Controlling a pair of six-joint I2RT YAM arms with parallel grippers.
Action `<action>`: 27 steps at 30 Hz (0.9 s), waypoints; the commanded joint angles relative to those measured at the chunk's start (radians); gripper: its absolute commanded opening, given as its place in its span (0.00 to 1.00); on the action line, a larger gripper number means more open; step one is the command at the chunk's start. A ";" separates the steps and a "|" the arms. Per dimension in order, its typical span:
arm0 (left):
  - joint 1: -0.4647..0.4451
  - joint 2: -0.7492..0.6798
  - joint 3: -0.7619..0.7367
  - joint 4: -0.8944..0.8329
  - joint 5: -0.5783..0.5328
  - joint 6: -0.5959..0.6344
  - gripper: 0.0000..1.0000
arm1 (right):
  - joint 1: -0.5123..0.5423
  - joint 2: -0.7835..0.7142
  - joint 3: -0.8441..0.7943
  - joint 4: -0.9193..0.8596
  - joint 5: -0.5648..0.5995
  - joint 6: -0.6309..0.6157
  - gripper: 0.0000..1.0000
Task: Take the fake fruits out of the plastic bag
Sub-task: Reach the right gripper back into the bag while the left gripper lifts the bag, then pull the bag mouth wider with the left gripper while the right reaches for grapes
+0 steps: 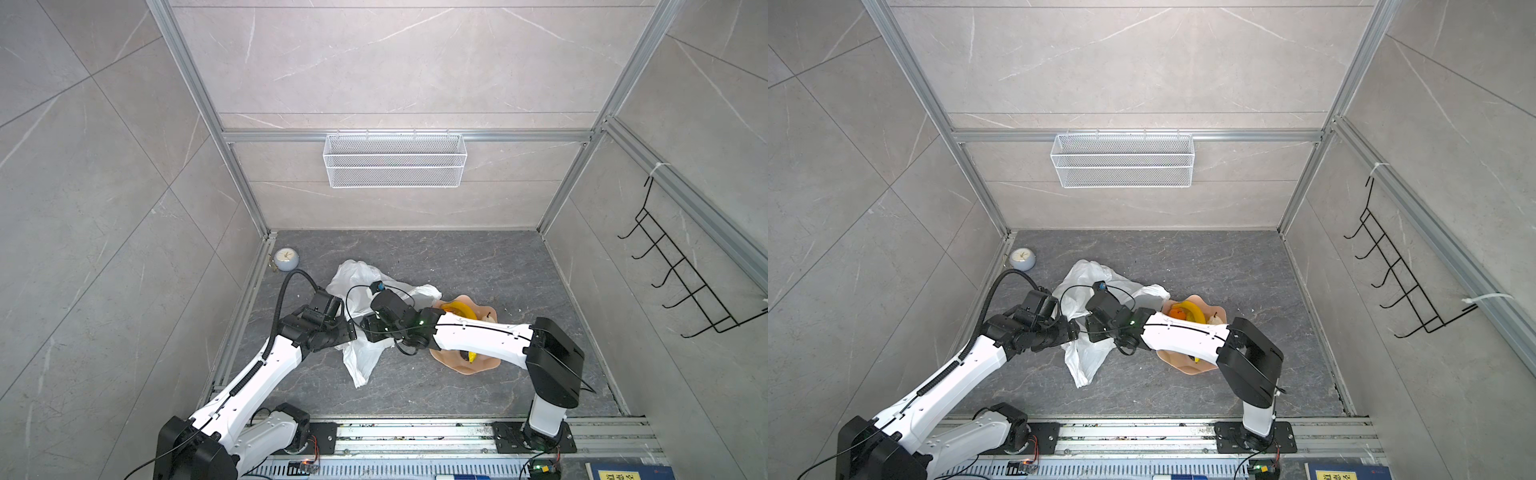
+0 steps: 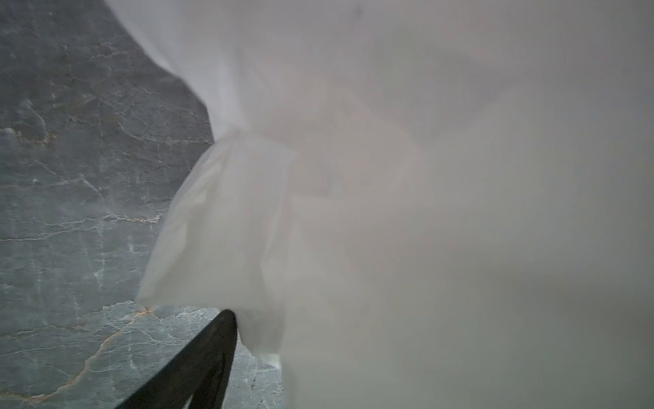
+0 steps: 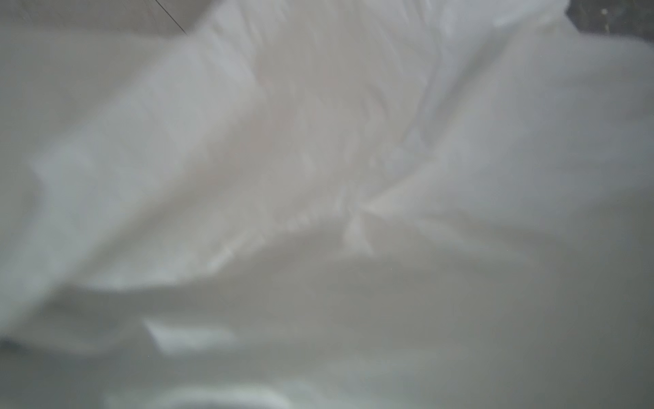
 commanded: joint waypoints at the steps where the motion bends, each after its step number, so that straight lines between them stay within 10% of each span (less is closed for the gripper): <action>1: -0.016 -0.039 -0.026 0.044 0.037 0.035 0.83 | -0.024 0.050 0.114 -0.034 0.020 -0.086 0.51; 9: -0.106 -0.104 -0.086 0.102 -0.016 0.074 0.85 | -0.061 0.201 0.340 -0.142 -0.048 -0.120 0.49; 17: -0.106 -0.299 -0.126 0.219 -0.070 0.099 0.85 | -0.092 0.170 0.178 -0.048 -0.037 -0.048 0.49; 27: -0.080 -0.165 -0.021 0.225 -0.167 0.137 0.91 | -0.095 0.120 0.081 0.024 -0.020 -0.029 0.50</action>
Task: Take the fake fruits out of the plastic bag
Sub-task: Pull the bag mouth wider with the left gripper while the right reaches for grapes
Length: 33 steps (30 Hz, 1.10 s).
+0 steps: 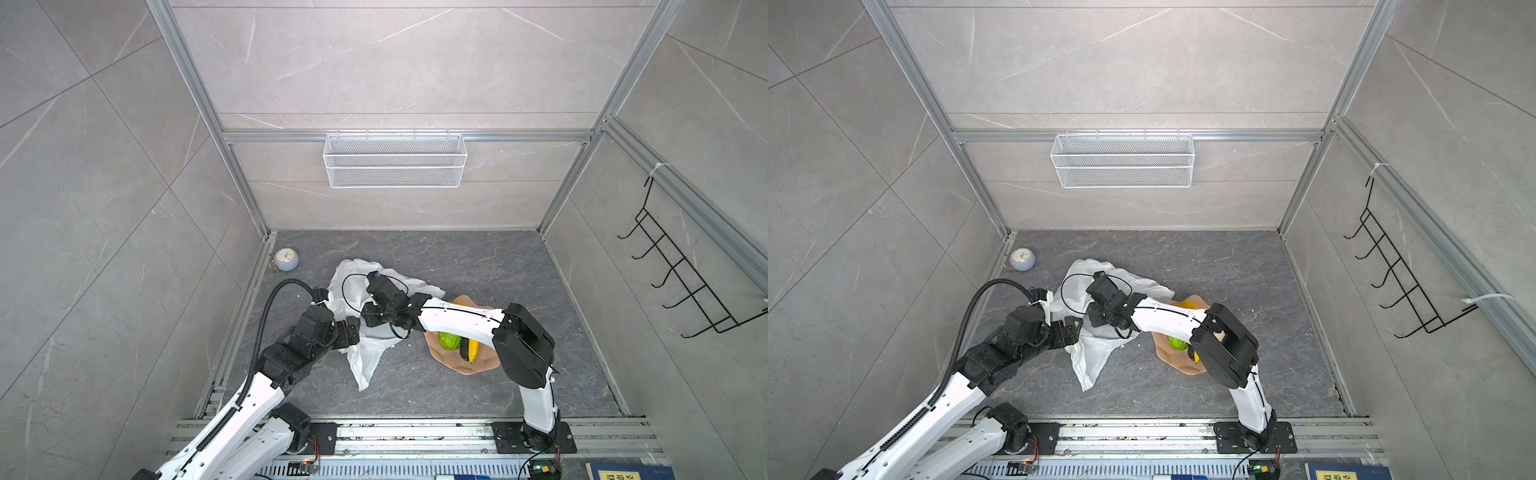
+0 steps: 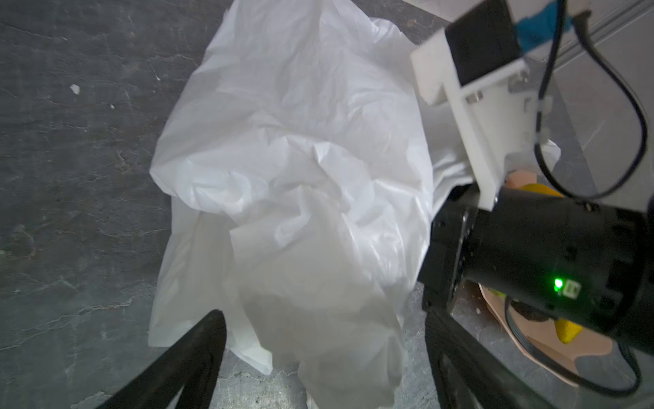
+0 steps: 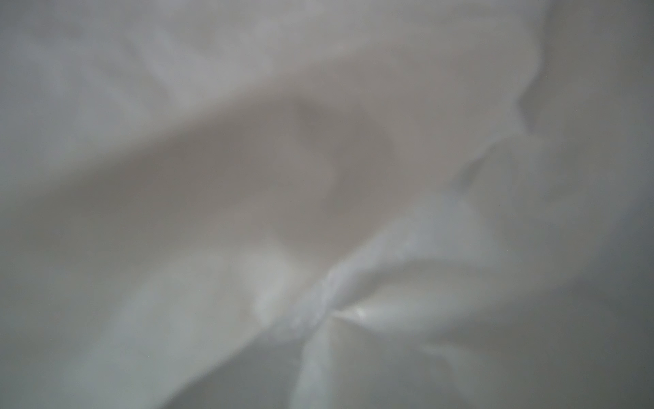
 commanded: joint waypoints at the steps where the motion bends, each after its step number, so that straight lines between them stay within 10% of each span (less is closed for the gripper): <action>1: 0.020 0.122 0.086 0.018 -0.051 0.055 0.91 | 0.001 -0.058 -0.048 0.055 0.024 0.034 0.50; 10: 0.067 0.464 0.262 -0.040 -0.207 0.060 1.00 | -0.057 -0.119 -0.172 0.151 0.017 0.108 0.52; 23: 0.160 0.815 0.491 0.000 -0.138 0.166 1.00 | -0.084 -0.136 -0.240 0.202 0.023 0.139 0.53; 33: 0.259 0.967 0.565 0.026 -0.131 0.126 0.68 | -0.084 -0.143 -0.260 0.207 0.009 0.134 0.53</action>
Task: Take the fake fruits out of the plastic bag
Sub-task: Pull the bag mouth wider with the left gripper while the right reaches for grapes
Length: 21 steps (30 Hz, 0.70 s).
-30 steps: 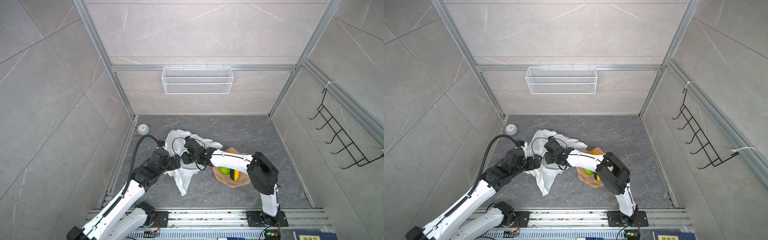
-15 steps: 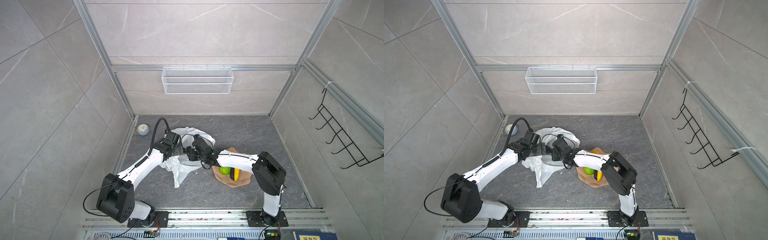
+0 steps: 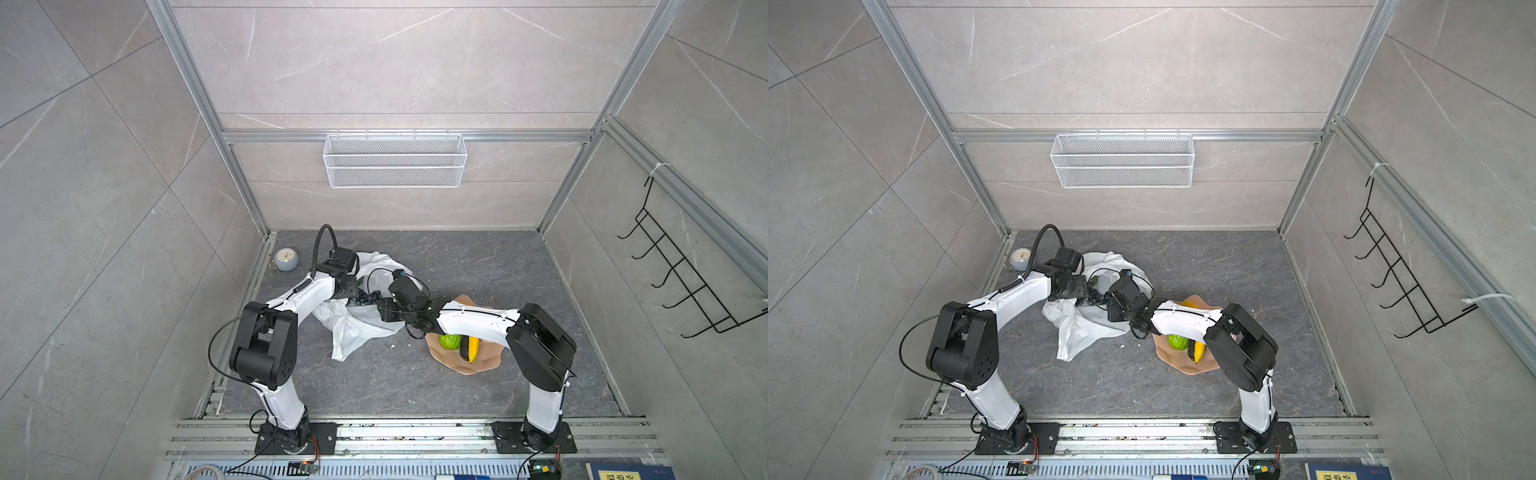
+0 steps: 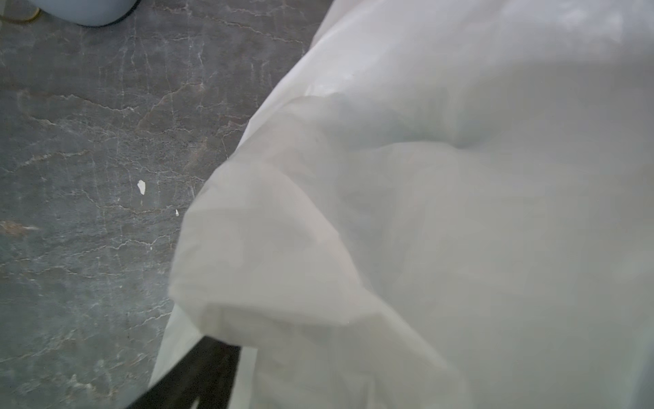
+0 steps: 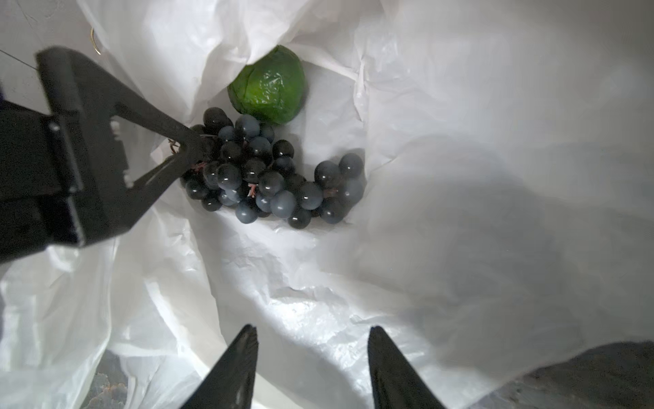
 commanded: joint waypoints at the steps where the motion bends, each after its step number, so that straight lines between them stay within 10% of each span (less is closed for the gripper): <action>1: 0.031 0.021 0.026 0.036 0.031 -0.009 0.61 | 0.000 -0.037 -0.032 0.017 -0.006 0.011 0.53; 9: 0.044 -0.053 -0.037 0.145 0.084 -0.018 0.00 | 0.000 -0.042 -0.055 0.024 -0.010 0.009 0.53; 21: -0.094 -0.588 -0.331 0.216 0.176 -0.039 0.00 | 0.019 -0.059 -0.044 0.084 -0.071 -0.023 0.53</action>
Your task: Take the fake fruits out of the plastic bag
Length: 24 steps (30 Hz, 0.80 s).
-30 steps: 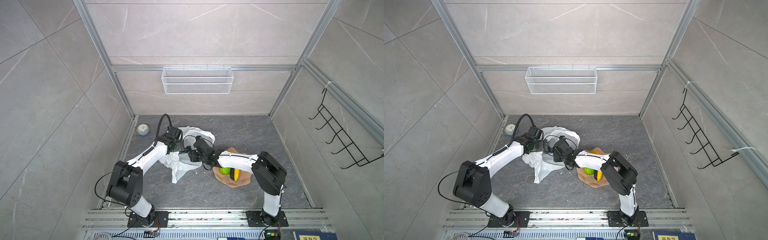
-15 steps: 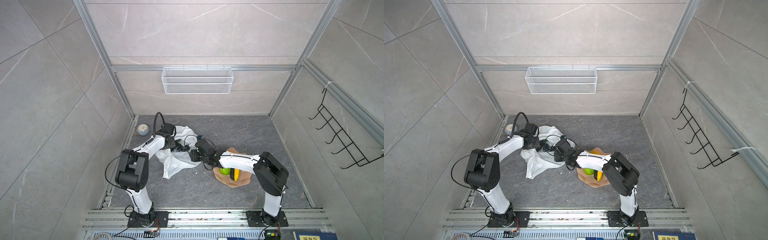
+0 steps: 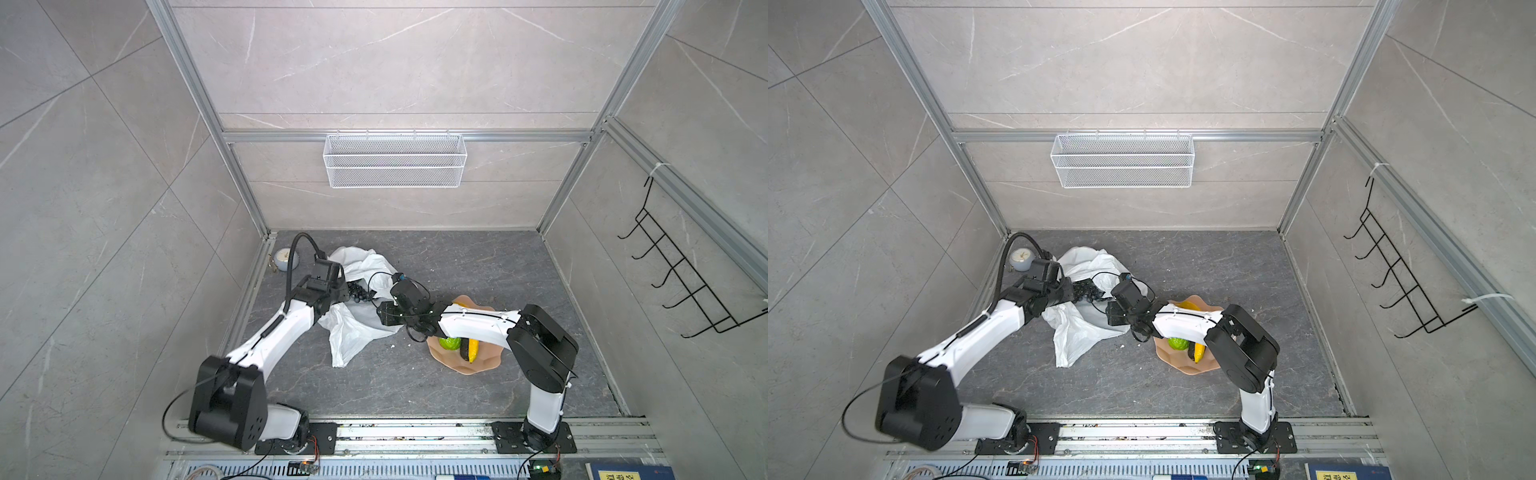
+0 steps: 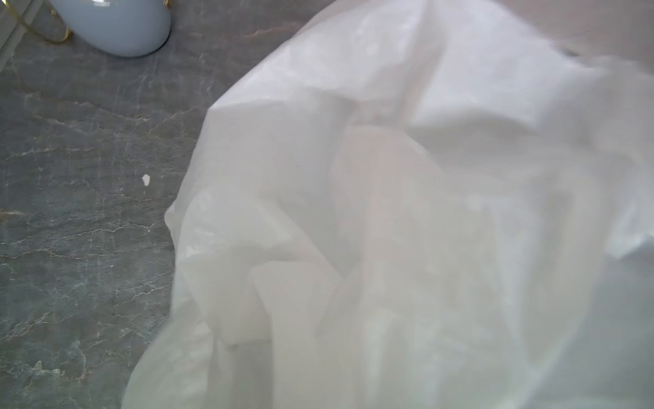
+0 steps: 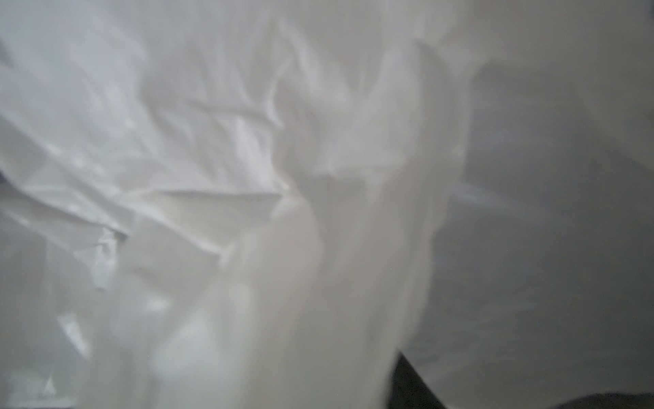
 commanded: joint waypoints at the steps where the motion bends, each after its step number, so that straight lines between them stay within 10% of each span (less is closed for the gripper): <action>1: -0.088 -0.166 -0.053 0.033 0.052 0.004 0.00 | 0.012 -0.040 0.007 0.036 -0.018 -0.013 0.53; 12: -0.080 -0.419 -0.323 -0.139 -0.047 -0.184 0.00 | 0.048 0.074 0.142 0.029 -0.054 -0.023 0.53; 24: 0.130 -0.262 -0.224 -0.085 0.141 -0.169 0.00 | 0.078 0.346 0.539 -0.209 0.049 -0.097 0.58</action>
